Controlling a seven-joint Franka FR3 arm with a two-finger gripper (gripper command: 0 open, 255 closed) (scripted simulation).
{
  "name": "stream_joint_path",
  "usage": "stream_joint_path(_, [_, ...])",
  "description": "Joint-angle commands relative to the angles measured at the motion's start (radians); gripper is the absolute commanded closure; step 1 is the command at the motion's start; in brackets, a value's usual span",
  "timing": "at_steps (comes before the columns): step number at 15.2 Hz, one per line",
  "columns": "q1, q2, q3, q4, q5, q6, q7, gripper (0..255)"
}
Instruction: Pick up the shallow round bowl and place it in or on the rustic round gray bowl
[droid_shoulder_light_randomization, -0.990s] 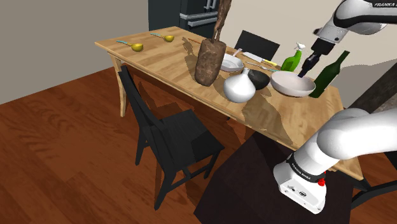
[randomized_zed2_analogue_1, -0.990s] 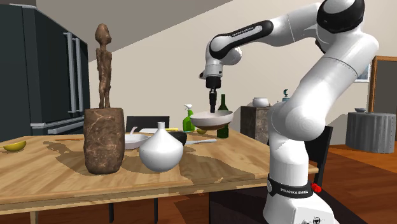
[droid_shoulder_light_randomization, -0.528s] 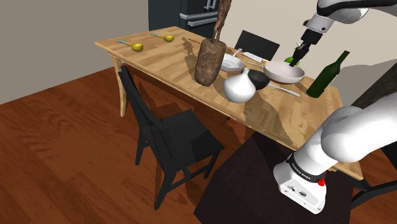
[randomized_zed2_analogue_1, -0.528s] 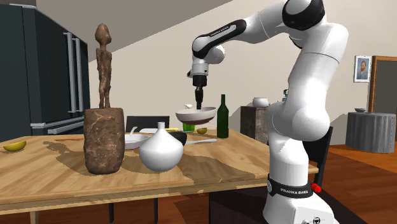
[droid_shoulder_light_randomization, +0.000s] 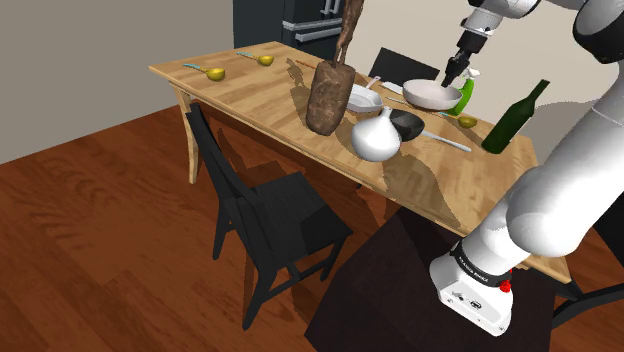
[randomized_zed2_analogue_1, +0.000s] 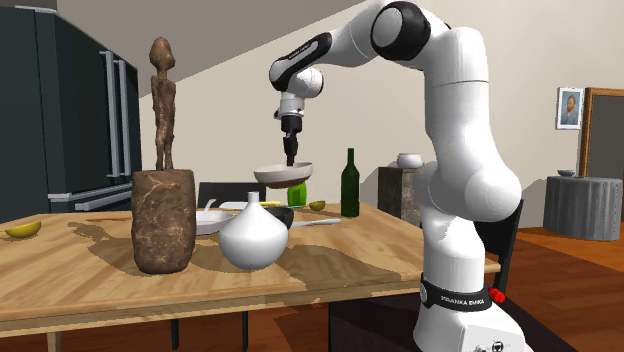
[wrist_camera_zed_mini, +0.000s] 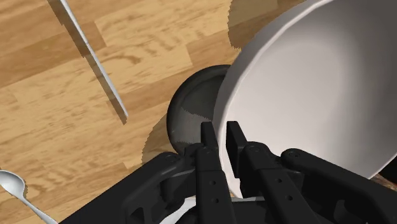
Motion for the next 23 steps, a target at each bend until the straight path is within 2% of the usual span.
stream_joint_path(1, [-0.039,0.141,-0.015,0.12,0.113,-0.042,-0.065,255])
stream_joint_path(5, [-0.201,0.384,0.034,0.411,0.285,-0.17,-0.12,255])
stream_joint_path(23, [-0.159,0.393,0.055,0.174,0.301,0.064,-0.159,255])
